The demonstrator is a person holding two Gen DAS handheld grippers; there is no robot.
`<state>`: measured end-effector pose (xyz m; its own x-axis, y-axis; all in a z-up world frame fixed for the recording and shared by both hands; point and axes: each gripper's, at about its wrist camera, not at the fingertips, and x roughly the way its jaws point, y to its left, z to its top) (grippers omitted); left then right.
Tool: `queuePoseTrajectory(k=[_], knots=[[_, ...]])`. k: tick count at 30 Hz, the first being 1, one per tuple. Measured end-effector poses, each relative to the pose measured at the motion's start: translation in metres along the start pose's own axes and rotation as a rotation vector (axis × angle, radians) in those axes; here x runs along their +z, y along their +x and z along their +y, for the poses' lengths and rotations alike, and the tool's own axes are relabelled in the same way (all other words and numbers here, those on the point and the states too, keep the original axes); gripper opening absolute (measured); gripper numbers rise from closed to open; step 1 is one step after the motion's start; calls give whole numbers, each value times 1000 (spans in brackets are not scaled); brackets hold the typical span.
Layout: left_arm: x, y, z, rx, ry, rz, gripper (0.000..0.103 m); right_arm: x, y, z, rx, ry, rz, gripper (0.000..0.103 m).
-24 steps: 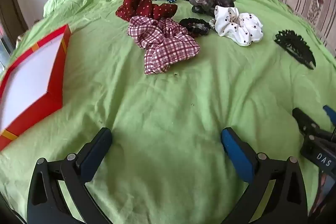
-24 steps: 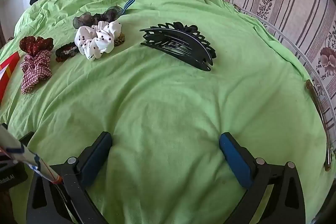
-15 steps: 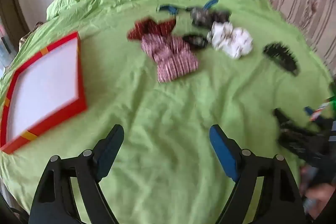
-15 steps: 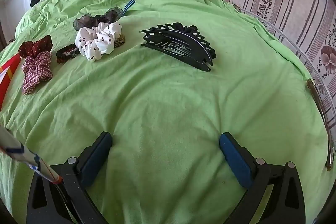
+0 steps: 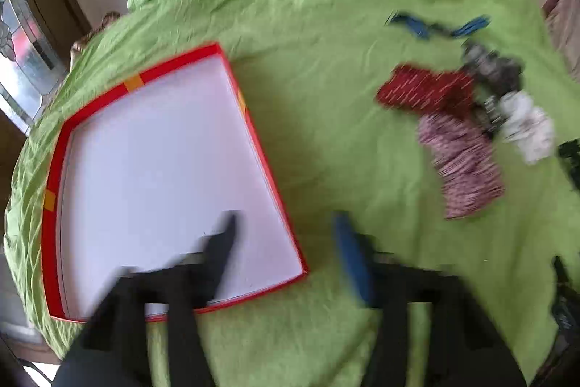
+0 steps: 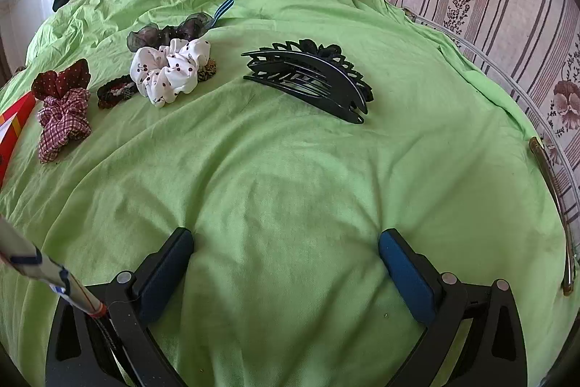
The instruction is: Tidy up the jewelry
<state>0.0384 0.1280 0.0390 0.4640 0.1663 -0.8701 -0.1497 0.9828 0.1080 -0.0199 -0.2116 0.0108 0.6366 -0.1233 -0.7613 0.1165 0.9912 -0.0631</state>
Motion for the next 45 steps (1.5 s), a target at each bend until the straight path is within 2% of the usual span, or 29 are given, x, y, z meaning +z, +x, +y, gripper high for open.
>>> queuePoseTrajectory(k=[2,4,7,12,15,16,17,18,20,22,23,24,28,30,33,35,40,45], knots=[[-1,9,4,-39,-34,54,15,0,0,0,1,1,0,103],[-6,3,8,-40,-53,44,11,0,0,0,1,1,0,103],[-28,-11,29,-70,-100,54,11,0,0,0,0,1,-1,103],[-66,-37,51,-115,-152,22,11,0,0,0,0,1,-1,103],[-67,-57,50,-145,-201,-3,11,0,0,0,-1,-2,4,103],[-69,-68,50,-172,-208,-26,13,1,1,0,2,-2,11,103],[-69,-80,48,-193,-203,-48,23,2,2,-1,7,-1,19,103],[-68,-90,43,-199,-190,-70,43,4,3,-1,11,-3,27,103],[-73,-113,32,-199,-155,-126,63,8,3,-1,14,-24,56,103],[-72,-132,15,-203,-123,-166,67,10,-9,-3,-2,-26,63,97],[-74,-136,12,-209,-114,-171,72,9,-18,-5,3,-4,43,91],[-77,-143,7,-231,-111,-176,77,7,-33,-7,29,29,12,90],[-85,-155,-2,-291,-121,-176,86,-4,-77,-8,33,54,-85,91],[-89,-161,-12,-293,-118,-191,92,-11,-94,-6,18,56,-131,93],[-100,-173,-22,-294,-84,-226,92,-19,-115,-5,-3,69,-188,95],[-108,-181,-23,-288,-63,-253,92,-20,-125,-4,7,79,-207,96],[-120,-199,-27,-207,-35,-323,92,-21,-138,3,63,88,-208,96],[-125,-193,-31,-199,-16,-327,92,-16,-141,19,63,11,-197,98]])
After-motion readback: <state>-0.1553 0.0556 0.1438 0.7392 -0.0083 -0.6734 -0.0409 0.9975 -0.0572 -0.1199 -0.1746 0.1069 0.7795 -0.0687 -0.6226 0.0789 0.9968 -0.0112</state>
